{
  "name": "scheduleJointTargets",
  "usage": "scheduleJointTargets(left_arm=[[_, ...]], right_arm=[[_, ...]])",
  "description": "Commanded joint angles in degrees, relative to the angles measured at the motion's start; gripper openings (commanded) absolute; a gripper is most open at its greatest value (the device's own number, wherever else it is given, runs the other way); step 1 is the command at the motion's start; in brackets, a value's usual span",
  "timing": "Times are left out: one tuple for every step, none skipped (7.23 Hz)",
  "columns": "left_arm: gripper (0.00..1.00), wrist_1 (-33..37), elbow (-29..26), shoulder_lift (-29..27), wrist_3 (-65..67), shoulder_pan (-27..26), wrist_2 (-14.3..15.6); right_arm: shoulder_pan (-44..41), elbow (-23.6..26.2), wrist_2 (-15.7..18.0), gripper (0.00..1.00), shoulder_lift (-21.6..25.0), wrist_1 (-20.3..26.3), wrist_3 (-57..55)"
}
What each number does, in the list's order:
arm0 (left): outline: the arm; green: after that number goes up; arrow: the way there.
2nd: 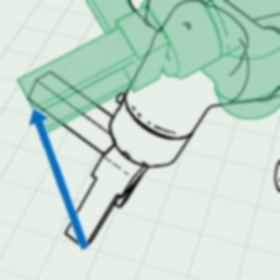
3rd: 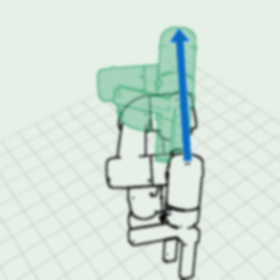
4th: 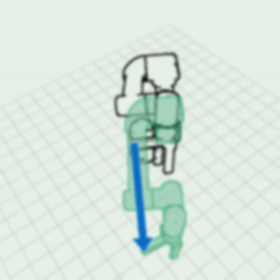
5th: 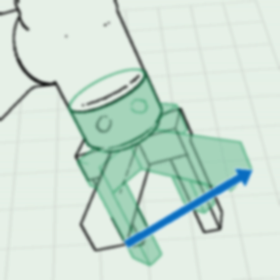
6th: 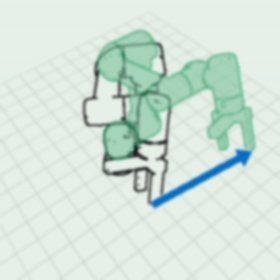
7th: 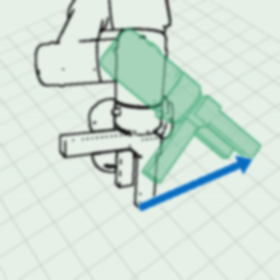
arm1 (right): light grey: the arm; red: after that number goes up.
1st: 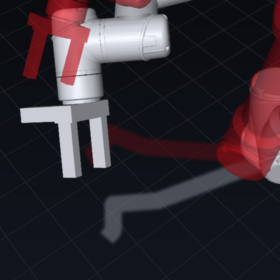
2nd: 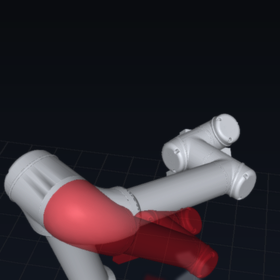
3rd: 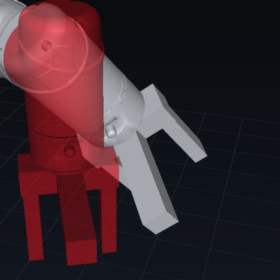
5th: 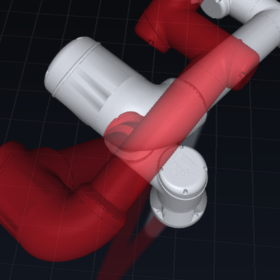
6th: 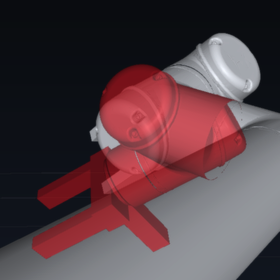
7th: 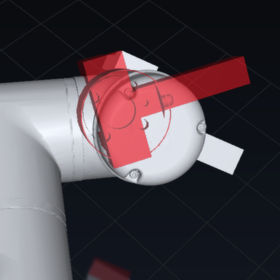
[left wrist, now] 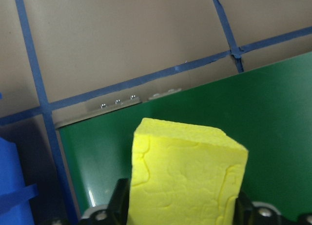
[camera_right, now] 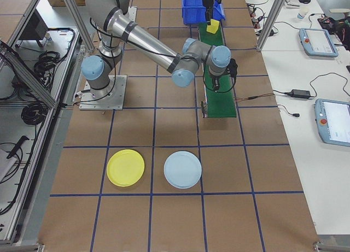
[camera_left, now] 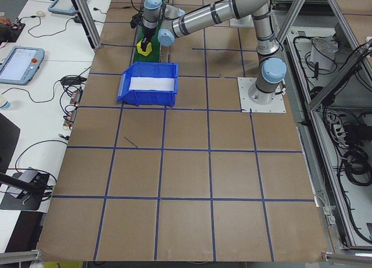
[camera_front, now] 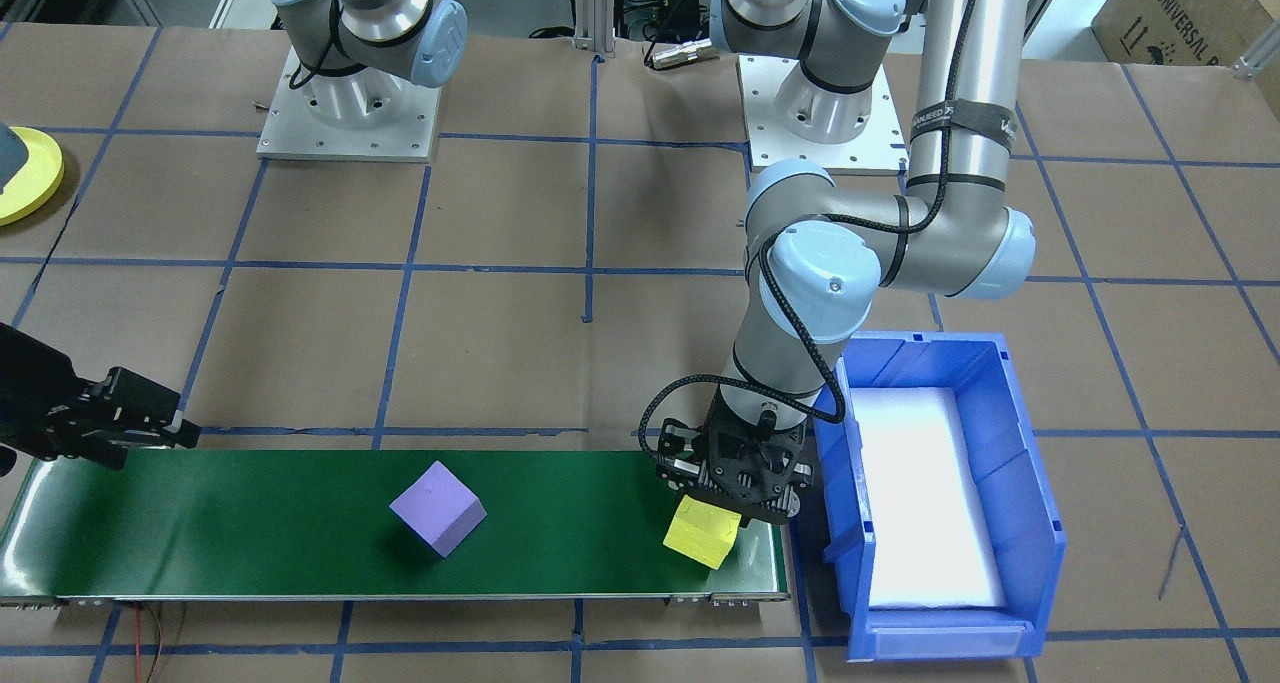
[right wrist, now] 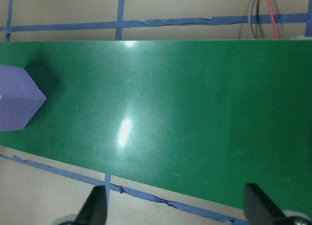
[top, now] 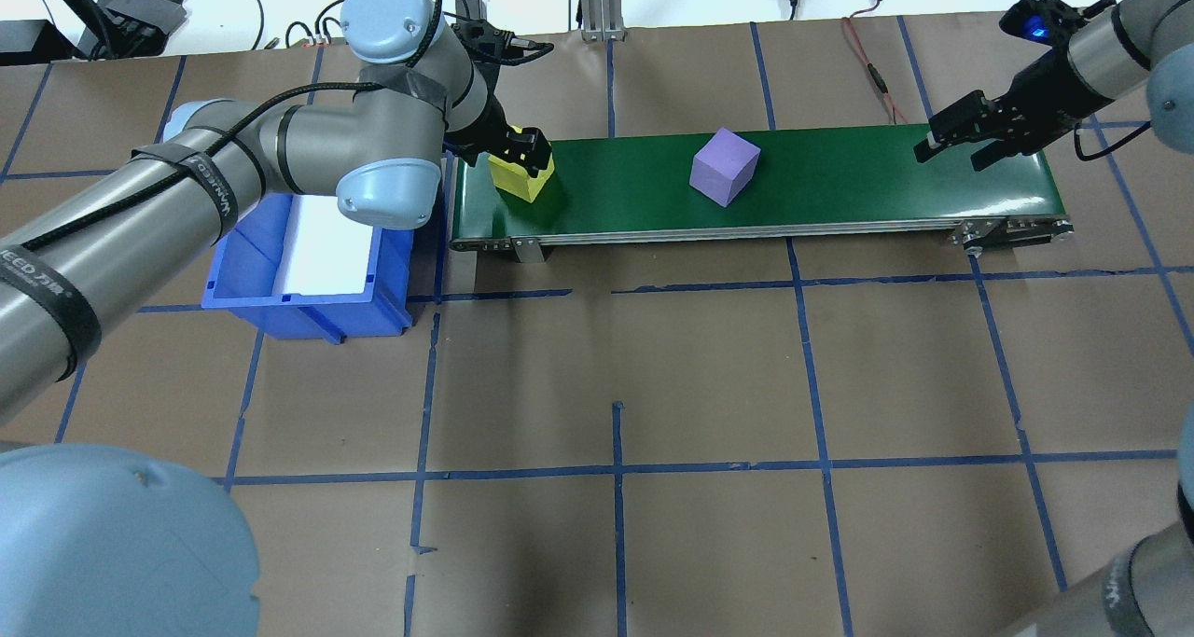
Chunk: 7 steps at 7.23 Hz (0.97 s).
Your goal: Move block left to right into plate
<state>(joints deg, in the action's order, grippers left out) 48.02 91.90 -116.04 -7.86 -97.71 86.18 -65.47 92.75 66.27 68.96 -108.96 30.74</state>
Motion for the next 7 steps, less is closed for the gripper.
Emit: scheduleJointTargets(left_arm=[[1.00, 12.8, -1.3, 6.9, -0.1, 0.2, 6.9], [1.00, 22.1, -1.7, 12.5, -0.4, 1.9, 7.8], [1.00, 32.2, -2.7, 18.1, -0.5, 5.7, 7.5], [1.00, 39.7, -2.7, 21.5, -0.3, 8.6, 7.3], [1.00, 44.3, -1.8, 23.9, 0.5, 9.5, 7.8], [1.00, 46.4, -1.0, 25.8, 1.0, 9.7, 8.0], [1.00, 46.3, -1.0, 26.7, 1.0, 9.7, 7.9]], right_arm=[[0.0, -0.1, 0.0, 1.00, -0.2, -0.1, -0.2], [-0.1, -0.1, 0.0, 1.00, -0.2, -0.1, -0.4], [-0.1, -0.1, 0.0, 1.00, -0.2, -0.1, -0.2], [-0.2, -0.1, 0.0, 1.00, -0.2, -0.1, -0.3], [-0.4, -0.1, 0.0, 1.00, -0.2, -0.1, -0.1], [-0.5, -0.2, 0.0, 1.00, -0.2, -0.2, 0.7], [-0.7, -0.4, 0.0, 1.00, -0.1, -1.0, 1.2]])
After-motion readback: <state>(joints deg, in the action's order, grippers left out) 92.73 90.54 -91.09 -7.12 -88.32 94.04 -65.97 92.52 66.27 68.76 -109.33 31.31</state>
